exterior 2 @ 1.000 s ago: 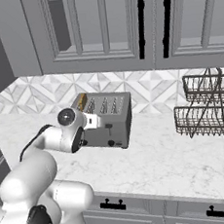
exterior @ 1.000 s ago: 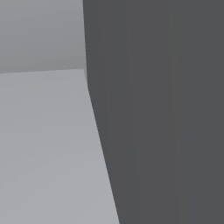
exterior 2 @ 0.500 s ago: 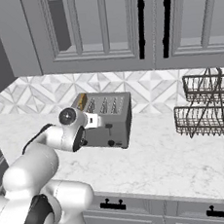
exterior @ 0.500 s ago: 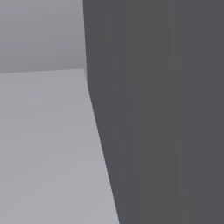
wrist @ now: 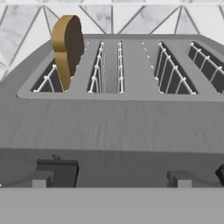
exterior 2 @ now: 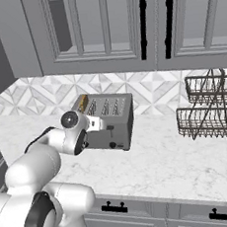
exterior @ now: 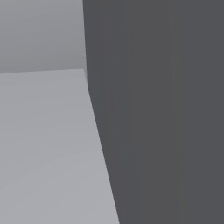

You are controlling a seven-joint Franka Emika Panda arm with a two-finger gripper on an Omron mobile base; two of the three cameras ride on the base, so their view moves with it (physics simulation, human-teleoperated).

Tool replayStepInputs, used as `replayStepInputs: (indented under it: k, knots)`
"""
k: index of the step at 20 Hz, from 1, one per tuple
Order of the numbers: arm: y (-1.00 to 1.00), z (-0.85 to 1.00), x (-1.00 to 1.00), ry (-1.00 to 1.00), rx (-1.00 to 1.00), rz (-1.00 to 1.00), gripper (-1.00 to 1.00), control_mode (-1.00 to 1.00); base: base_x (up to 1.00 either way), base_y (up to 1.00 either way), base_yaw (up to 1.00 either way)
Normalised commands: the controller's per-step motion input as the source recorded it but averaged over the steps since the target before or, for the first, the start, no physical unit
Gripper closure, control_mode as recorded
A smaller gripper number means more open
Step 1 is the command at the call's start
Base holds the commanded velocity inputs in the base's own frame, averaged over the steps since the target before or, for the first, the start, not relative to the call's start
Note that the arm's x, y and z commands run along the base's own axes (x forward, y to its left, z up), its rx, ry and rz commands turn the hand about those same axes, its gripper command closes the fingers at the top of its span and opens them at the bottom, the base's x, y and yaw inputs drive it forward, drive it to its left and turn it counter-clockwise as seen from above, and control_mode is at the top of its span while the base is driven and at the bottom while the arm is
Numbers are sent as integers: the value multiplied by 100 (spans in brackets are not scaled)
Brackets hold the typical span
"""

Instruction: Start the toaster. Once the lever pops up, take the bread to the plate on the dining counter.

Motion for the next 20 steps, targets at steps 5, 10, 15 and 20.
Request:
replayStepInputs:
  k: [5,10,15,20]
  knots:
    - [0,-3,12,0,0,0,-100,-100,0,0,0]
    - [0,-20,0,0,0,0,-100,-100,0,0,0]
    - [0,-22,0,0,0,0,-100,-100,0,0,0]
    - [0,-23,0,0,0,0,-100,-100,0,0,0]
